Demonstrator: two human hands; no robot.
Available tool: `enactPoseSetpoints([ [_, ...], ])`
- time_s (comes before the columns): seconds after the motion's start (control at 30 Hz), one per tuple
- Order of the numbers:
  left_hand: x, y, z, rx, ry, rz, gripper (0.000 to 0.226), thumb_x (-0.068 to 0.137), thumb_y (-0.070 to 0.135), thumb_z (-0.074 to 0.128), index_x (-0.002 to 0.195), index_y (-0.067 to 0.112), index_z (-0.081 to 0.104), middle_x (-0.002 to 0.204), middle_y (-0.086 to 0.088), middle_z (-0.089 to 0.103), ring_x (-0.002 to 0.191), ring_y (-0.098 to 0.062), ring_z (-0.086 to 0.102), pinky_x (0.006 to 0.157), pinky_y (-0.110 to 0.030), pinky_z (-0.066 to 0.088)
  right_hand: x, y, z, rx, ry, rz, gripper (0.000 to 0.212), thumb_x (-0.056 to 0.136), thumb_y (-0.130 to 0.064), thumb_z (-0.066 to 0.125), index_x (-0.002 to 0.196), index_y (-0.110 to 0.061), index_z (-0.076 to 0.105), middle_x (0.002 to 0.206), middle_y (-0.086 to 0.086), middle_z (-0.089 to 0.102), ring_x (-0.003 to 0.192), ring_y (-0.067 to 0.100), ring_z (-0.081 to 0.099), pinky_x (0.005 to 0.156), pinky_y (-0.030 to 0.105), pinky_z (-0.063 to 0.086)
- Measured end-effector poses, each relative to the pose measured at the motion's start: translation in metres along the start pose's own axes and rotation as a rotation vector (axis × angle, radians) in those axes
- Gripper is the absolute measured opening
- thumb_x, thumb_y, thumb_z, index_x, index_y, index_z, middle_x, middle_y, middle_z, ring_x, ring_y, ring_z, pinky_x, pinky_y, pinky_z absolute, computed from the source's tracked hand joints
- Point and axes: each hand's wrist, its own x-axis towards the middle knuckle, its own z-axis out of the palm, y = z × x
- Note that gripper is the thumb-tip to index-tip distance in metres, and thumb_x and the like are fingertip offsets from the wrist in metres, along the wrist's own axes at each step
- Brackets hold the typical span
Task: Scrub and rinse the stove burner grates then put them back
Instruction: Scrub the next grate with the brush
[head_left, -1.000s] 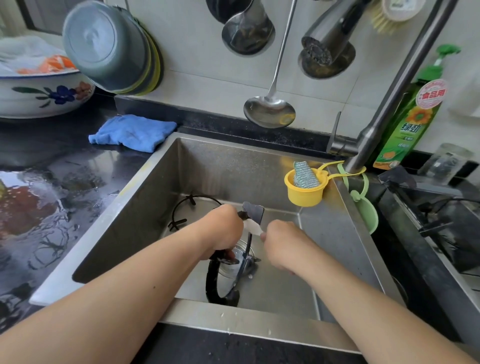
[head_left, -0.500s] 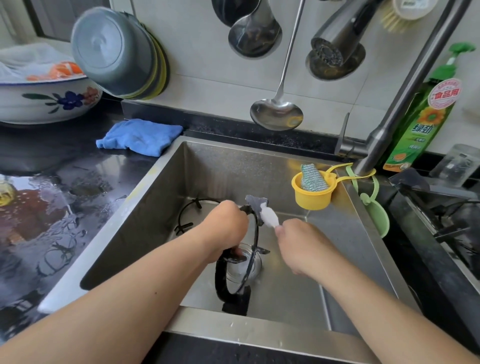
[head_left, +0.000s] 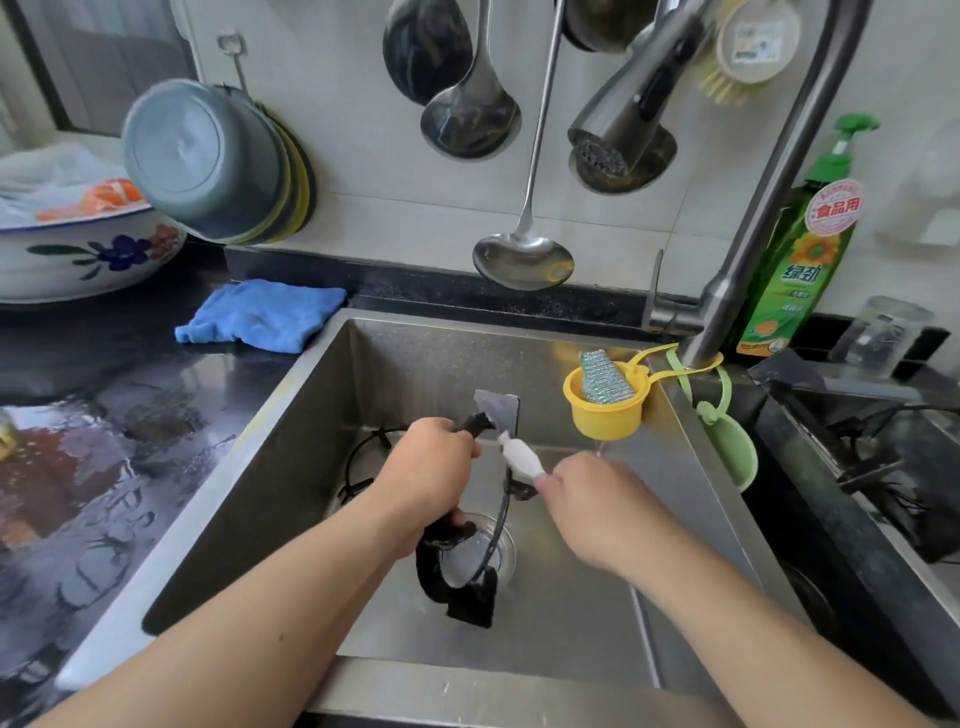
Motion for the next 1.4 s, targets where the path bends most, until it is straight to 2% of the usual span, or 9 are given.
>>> enactPoseSetpoints([
  [0.13,0.001,0.003,-0.011,0.132,0.033,0.098,0.038,0.102,0.038,0.051,0.087,0.006,0.063,0.049,0.003,0.041,0.035,-0.018,0.04,0.048,-0.027,0.039,0.009,0.024,-0.031,0.275,0.17,-0.07,0.044,0.105,-0.041,0.035,0.082,-0.015,0.061,0.075,0.006,0.059,0.071,0.024,0.055,0.06,0.032,0.037],
  [0.3,-0.003,0.005,-0.02,0.441,0.146,0.342,0.058,0.096,0.064,0.051,0.074,0.011,0.063,0.04,0.008,0.043,0.04,-0.012,0.042,0.052,-0.031,0.038,0.009,0.038,-0.036,0.284,0.151,-0.243,0.037,0.106,-0.043,0.034,0.082,-0.022,0.052,0.073,-0.002,0.052,0.067,0.017,0.049,0.06,0.034,0.037],
  [0.5,-0.008,0.006,-0.018,0.55,0.189,0.463,0.062,0.091,0.069,0.055,0.055,0.019,0.049,0.041,0.005,0.047,0.04,-0.013,0.044,0.048,-0.03,0.038,0.002,0.045,-0.051,0.344,0.112,-0.27,0.049,0.105,-0.048,0.035,0.079,-0.013,0.057,0.052,-0.014,0.039,0.05,0.004,0.036,0.056,0.027,0.031],
  [0.7,-0.009,0.003,-0.013,0.692,0.139,0.557,0.061,0.091,0.073,0.049,0.059,0.021,0.05,0.046,0.002,0.047,0.051,-0.022,0.05,0.054,-0.035,0.047,0.009,0.043,-0.047,0.218,0.093,-0.258,0.048,0.103,-0.053,0.037,0.078,-0.017,0.058,0.062,-0.007,0.046,0.06,0.014,0.046,0.059,0.032,0.035],
  [0.83,-0.01,0.004,-0.012,0.699,0.123,0.55,0.063,0.091,0.073,0.049,0.06,0.018,0.051,0.046,0.001,0.049,0.053,-0.022,0.055,0.057,-0.037,0.051,0.013,0.044,-0.045,0.199,0.145,-0.261,0.05,0.102,-0.056,0.037,0.078,-0.018,0.058,0.062,-0.005,0.048,0.059,0.015,0.045,0.057,0.032,0.032],
  [1.0,-0.011,0.01,-0.018,0.594,0.179,0.494,0.065,0.094,0.066,0.054,0.052,0.018,0.042,0.039,0.005,0.042,0.048,-0.019,0.044,0.052,-0.033,0.037,0.005,0.049,-0.047,0.235,0.057,-0.281,0.047,0.102,-0.051,0.045,0.071,-0.02,0.061,0.057,-0.006,0.046,0.055,0.01,0.043,0.057,0.03,0.033],
  [1.17,-0.019,0.006,-0.006,0.775,0.091,0.563,0.062,0.093,0.072,0.045,0.061,0.019,0.051,0.052,0.0,0.055,0.06,-0.024,0.056,0.063,-0.039,0.053,0.016,0.039,-0.04,0.236,0.154,-0.233,0.053,0.102,-0.055,0.038,0.07,-0.015,0.053,0.062,-0.002,0.049,0.06,0.018,0.047,0.058,0.033,0.035],
  [1.27,-0.016,0.005,-0.001,0.677,0.053,0.487,0.059,0.091,0.073,0.048,0.065,0.02,0.053,0.053,0.0,0.058,0.063,-0.027,0.062,0.063,-0.043,0.057,0.019,0.042,-0.035,0.233,0.171,-0.211,0.055,0.102,-0.057,0.038,0.064,-0.017,0.042,0.061,-0.001,0.045,0.058,0.02,0.044,0.058,0.033,0.034],
  [1.4,-0.013,0.009,-0.003,0.509,0.064,0.388,0.056,0.098,0.057,0.052,0.064,0.012,0.046,0.045,0.006,0.043,0.053,-0.023,0.044,0.056,-0.042,0.049,0.007,0.042,-0.041,0.252,0.284,-0.149,0.054,0.103,-0.053,0.034,0.072,-0.012,0.051,0.066,-0.001,0.055,0.062,0.021,0.051,0.056,0.032,0.034],
])
